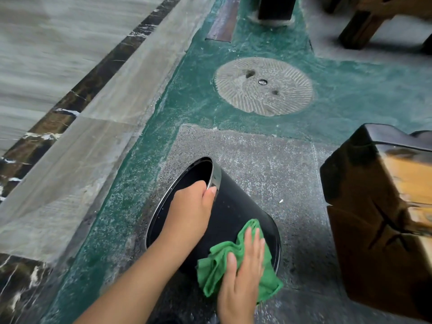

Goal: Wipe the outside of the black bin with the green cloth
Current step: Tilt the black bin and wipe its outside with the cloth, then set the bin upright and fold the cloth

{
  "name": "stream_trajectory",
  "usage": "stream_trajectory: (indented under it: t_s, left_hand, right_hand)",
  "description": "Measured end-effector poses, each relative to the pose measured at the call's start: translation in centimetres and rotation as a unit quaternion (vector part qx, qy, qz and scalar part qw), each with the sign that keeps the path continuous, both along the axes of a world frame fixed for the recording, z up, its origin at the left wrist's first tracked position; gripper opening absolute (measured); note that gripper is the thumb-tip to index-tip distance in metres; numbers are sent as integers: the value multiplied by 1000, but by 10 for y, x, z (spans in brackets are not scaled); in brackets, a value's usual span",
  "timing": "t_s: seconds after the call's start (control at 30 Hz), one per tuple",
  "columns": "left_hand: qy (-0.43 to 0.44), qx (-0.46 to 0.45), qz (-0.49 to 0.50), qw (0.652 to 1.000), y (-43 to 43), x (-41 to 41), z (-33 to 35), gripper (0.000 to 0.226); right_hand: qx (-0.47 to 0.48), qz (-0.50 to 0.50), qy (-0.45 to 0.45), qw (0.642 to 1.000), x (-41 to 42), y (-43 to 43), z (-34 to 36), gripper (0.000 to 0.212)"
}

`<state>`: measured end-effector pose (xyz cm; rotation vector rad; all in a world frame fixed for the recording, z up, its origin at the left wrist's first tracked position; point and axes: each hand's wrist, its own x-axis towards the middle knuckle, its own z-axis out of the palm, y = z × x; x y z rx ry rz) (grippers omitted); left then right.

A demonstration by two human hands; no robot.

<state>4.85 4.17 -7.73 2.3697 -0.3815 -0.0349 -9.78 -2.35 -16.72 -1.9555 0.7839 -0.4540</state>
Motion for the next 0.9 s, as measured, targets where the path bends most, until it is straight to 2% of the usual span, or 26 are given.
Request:
stream_trajectory:
  t_s: [0.13,0.23,0.3,0.33,0.37,0.43,0.47,0.53,0.6,0.73,0.9]
  left_hand:
    - [-5,17,-55,998,0,-6,2,47]
    - [-24,30,-121,992,-7,0,8,46]
    - [-32,50,-173,983,-12,1,8,45]
    - [-38,72,-206,975,-14,-1,5,43]
    - [-46,98,-241,965,-15,-3,0,40]
    - [-65,157,-300,939,-11,-3,-12,31]
    - [-76,182,-317,928,-7,2,-17,28]
    - [-105,211,-326,916,3,19,-23,29]
    - [-127,217,-332,909,13,35,-25,30]
    - [-169,227,-354,891,22,45,-30,28]
    - [-186,198,-321,907,28,44,-27,35]
  right_hand:
    - [36,-60,-13,997,0,23,7,82]
    - [76,-89,-37,992,5,25,0,58]
    - [155,-132,-44,978,19,20,-8,51]
    - [234,-162,-47,957,29,17,-10,51]
    - [330,-194,-65,922,42,13,-10,48]
    - [494,-242,-107,828,71,4,-11,34]
    - [546,-255,-113,790,86,0,-13,27]
    - [604,-260,-89,748,109,-6,-17,21]
    - [630,-238,-73,735,124,-6,-22,23]
    - [640,-220,-54,734,141,-1,-28,30]
    - [676,-202,-32,708,120,-15,-27,43]
